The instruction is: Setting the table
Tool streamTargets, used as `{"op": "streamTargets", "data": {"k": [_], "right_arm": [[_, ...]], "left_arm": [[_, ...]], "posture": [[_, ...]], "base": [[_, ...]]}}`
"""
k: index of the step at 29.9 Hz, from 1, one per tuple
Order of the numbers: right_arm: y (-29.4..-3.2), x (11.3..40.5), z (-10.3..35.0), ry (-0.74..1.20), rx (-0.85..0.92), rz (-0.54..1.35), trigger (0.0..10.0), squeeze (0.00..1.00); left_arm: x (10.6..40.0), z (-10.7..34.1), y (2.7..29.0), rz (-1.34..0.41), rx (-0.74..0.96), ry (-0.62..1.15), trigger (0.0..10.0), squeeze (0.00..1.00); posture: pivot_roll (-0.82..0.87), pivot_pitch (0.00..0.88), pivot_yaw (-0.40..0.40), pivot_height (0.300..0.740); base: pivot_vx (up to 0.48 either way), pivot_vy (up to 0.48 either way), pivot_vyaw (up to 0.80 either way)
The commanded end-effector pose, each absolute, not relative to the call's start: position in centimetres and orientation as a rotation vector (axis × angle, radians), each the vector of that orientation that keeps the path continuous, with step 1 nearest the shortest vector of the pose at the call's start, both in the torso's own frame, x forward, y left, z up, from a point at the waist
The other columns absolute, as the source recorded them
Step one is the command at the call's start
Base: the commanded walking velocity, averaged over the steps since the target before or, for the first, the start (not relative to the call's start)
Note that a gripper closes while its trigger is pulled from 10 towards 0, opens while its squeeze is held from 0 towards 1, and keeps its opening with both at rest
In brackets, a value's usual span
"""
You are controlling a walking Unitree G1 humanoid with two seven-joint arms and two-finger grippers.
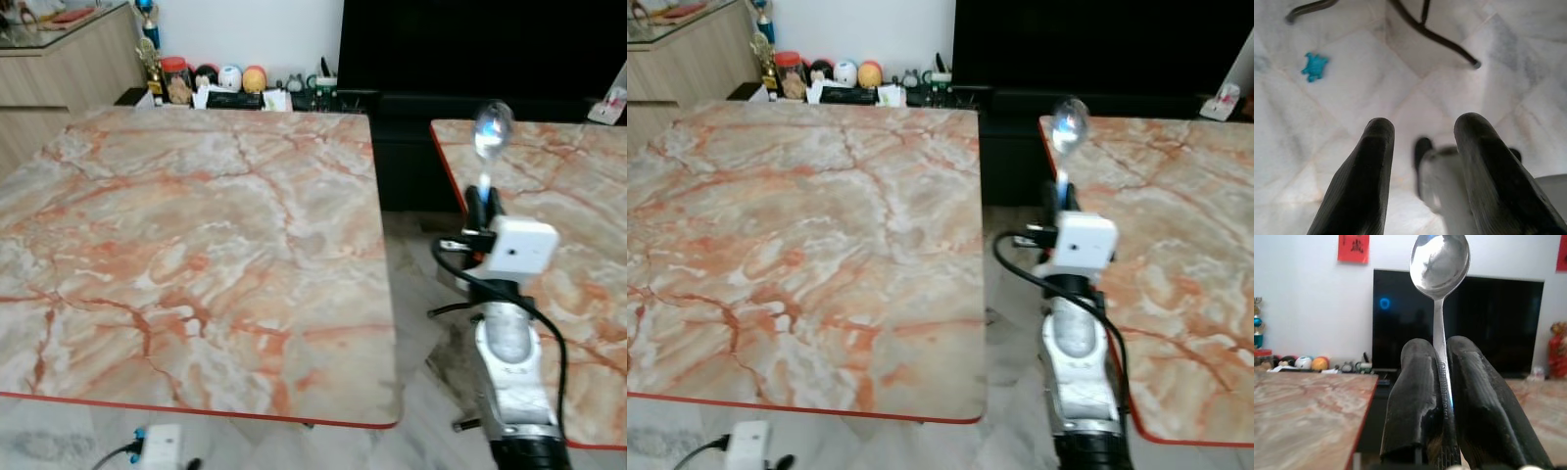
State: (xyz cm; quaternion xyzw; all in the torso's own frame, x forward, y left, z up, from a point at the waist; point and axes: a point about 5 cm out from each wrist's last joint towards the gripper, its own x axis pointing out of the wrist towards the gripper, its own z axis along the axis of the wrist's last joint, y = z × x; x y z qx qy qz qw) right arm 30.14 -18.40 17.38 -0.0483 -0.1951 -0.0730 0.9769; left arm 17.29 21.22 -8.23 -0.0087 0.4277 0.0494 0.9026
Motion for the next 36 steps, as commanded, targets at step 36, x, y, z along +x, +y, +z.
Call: {"op": "streamTargets", "data": {"k": [36], "right_arm": [[-17.7, 30.0, 18.1, -0.414, -0.098, -0.134, 10.0, 0.00]], "left_arm": [[17.8, -7.8, 22.3, 0.117, 0.009, 0.870, 10.0, 0.00]], "posture": [[0.02, 0.000, -0.012, 0.740]], "base": [[0.000, -0.310, 0.00]]}}
